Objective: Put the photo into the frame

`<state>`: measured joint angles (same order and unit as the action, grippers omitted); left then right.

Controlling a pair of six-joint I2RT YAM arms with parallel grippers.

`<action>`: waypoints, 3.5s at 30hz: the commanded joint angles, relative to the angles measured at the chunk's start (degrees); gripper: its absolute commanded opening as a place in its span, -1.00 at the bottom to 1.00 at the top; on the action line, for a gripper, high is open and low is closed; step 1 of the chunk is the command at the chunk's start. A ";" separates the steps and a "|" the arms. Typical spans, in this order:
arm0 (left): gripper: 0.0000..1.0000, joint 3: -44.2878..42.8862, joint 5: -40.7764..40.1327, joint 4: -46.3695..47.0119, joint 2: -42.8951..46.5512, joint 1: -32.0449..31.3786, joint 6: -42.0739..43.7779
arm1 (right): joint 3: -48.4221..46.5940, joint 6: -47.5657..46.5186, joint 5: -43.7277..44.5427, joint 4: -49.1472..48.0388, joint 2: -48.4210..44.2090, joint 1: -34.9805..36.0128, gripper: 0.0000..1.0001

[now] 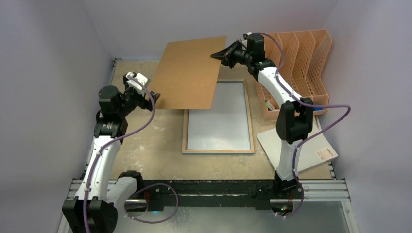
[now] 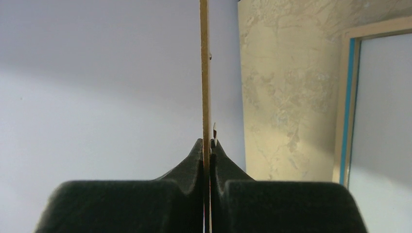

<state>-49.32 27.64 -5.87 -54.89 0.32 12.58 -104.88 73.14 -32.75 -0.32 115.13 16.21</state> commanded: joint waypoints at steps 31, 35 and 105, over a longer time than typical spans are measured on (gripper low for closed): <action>0.27 4.55 15.57 8.81 4.33 -3.48 29.11 | 5.57 18.33 -8.34 -8.23 -7.20 -3.99 -1.00; 0.19 7.14 12.28 14.05 2.68 -4.75 32.64 | 7.04 18.10 -7.09 -8.51 -8.09 -3.99 -1.00; -1.00 -22.69 -13.73 12.94 -7.69 -12.80 -2.30 | -8.78 -51.08 -8.73 -2.75 -14.37 -3.37 0.55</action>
<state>-66.08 9.19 3.55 -63.24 -12.67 11.11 -108.79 33.82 -35.03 -2.85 105.21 12.73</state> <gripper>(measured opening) 0.066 0.764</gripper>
